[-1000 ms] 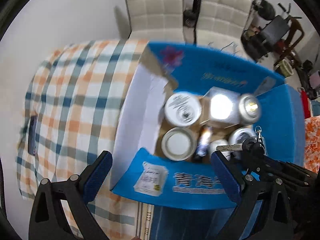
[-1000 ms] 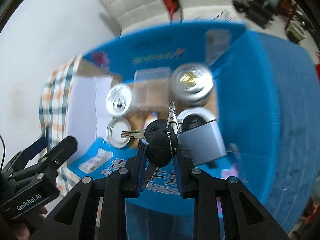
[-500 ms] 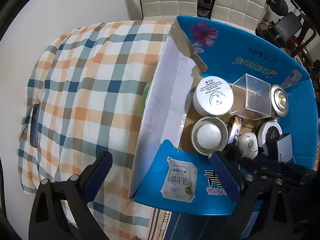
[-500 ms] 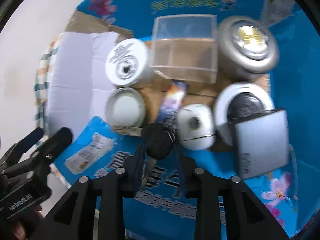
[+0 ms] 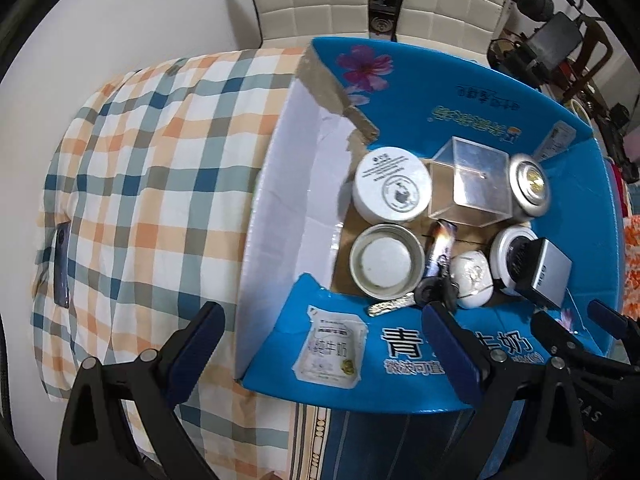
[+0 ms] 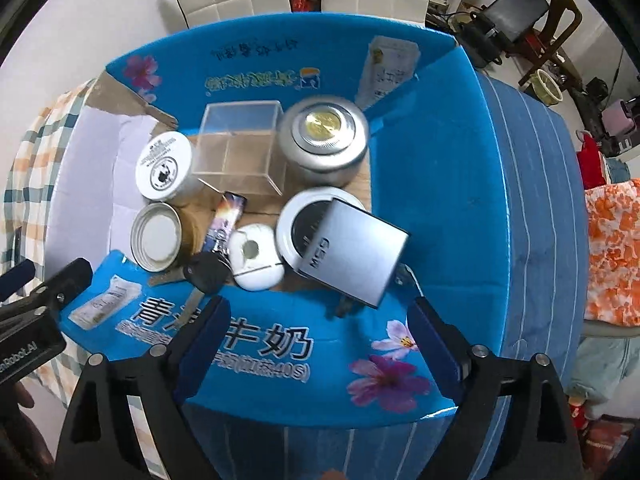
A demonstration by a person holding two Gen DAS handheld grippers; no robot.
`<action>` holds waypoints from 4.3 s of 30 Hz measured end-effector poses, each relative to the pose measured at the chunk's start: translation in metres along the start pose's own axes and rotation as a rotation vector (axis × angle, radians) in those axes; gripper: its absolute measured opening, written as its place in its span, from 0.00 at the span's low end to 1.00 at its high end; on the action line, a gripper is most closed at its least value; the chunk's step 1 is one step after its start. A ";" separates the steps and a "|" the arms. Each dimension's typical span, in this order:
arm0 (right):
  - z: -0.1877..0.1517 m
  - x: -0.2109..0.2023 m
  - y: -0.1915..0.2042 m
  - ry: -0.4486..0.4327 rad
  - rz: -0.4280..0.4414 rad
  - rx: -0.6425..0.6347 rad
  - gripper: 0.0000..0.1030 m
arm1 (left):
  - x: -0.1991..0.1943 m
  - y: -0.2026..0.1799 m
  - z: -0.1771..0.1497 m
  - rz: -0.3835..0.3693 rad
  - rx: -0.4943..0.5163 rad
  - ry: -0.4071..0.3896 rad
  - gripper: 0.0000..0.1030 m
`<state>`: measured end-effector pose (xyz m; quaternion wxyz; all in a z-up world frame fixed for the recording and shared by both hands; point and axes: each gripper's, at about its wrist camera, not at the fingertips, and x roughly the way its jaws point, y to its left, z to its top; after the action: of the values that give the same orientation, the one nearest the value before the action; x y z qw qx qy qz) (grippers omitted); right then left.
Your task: Organize rigid objects
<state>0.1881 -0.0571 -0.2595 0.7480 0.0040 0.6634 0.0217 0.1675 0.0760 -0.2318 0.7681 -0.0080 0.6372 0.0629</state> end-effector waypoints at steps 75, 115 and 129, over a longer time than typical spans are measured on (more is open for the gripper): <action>-0.102 -0.331 -0.059 -0.463 -0.003 0.074 0.92 | -0.264 -0.012 -0.070 -0.084 0.028 -0.362 0.98; -0.107 -0.359 -0.063 -0.543 -0.030 0.069 0.92 | -0.280 -0.005 -0.052 -0.081 0.051 -0.415 0.98; -0.114 -0.363 -0.062 -0.526 -0.017 0.055 0.92 | -0.281 0.000 -0.054 -0.075 0.057 -0.417 0.98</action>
<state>0.0330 -0.1355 0.0846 0.8944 0.0243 0.4466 -0.0043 0.0640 0.0467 0.0331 0.8849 0.0032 0.4655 0.0165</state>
